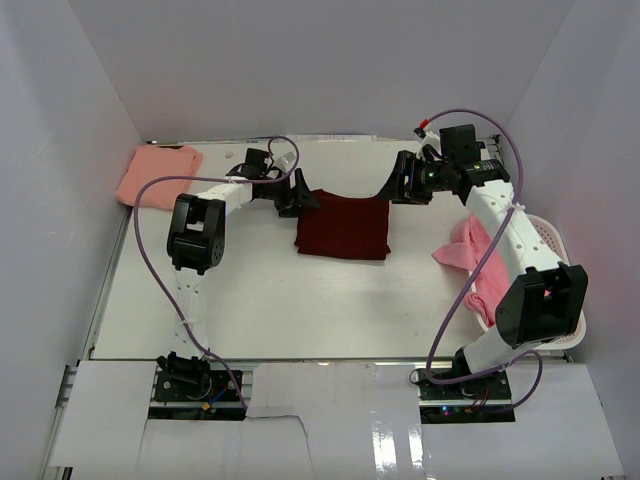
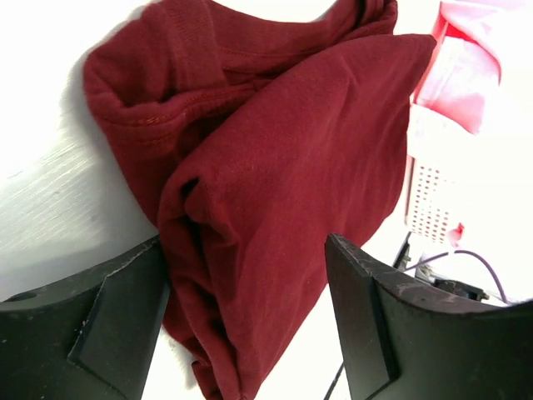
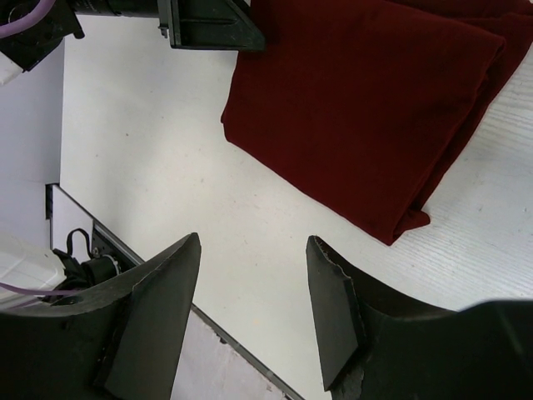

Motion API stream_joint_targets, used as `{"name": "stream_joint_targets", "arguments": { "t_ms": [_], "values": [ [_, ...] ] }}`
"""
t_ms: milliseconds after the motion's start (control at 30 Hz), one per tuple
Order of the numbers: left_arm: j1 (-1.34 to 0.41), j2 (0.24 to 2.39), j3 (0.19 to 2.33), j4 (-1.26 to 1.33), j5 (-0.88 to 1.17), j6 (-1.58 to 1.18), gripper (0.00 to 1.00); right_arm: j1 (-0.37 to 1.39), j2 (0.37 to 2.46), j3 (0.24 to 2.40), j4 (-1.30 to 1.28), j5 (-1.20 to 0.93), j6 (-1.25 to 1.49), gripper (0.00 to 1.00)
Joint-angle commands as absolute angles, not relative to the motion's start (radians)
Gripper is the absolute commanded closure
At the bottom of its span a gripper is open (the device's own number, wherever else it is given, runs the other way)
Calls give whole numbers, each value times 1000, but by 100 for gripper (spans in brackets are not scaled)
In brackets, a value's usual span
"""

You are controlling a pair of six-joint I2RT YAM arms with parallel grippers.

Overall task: Fold and stack the t-shirts
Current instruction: Put the neatly folded tshirt into the corner of the board with the left arm

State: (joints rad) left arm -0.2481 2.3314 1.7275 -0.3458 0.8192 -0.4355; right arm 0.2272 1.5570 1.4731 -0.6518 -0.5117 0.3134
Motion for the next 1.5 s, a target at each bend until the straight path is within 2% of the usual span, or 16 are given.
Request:
{"name": "stream_joint_targets", "arguments": {
  "t_ms": [0,100,133,167,367,433,533,567,667,867,1133,1467],
  "values": [
    [-264,2382,1721,-414,799,-423,18,218,1513,1462,-618,-534,304,40],
    [-265,2384,1720,-425,793,-423,24,216,1513,1459,-615,-537,304,39],
    [-265,2385,1720,-426,792,-423,31,216,1511,1456,-612,-540,305,39],
    [-267,2384,1720,-425,784,-425,33,216,1511,1454,-612,-543,305,39],
    [-264,2382,1724,-426,769,-433,44,213,1506,1448,-609,-546,305,39],
    [-264,2388,1733,-426,782,-433,51,212,1503,1447,-609,-548,304,39],
    [-265,2399,1746,-420,801,-436,55,209,1500,1445,-609,-548,304,39],
    [-267,2405,1749,-419,833,-434,73,207,1499,1445,-609,-549,302,39],
    [-265,2434,1785,-443,877,-426,91,203,1496,1443,-609,-549,301,39],
    [-262,2405,1789,-485,789,-410,100,196,1494,1440,-609,-554,298,39],
    [-210,2324,1813,-547,597,-322,100,195,1493,1447,-609,-560,298,39],
    [-75,2275,1920,-574,580,-177,100,193,1494,1443,-615,-561,290,39]
  ]
}}
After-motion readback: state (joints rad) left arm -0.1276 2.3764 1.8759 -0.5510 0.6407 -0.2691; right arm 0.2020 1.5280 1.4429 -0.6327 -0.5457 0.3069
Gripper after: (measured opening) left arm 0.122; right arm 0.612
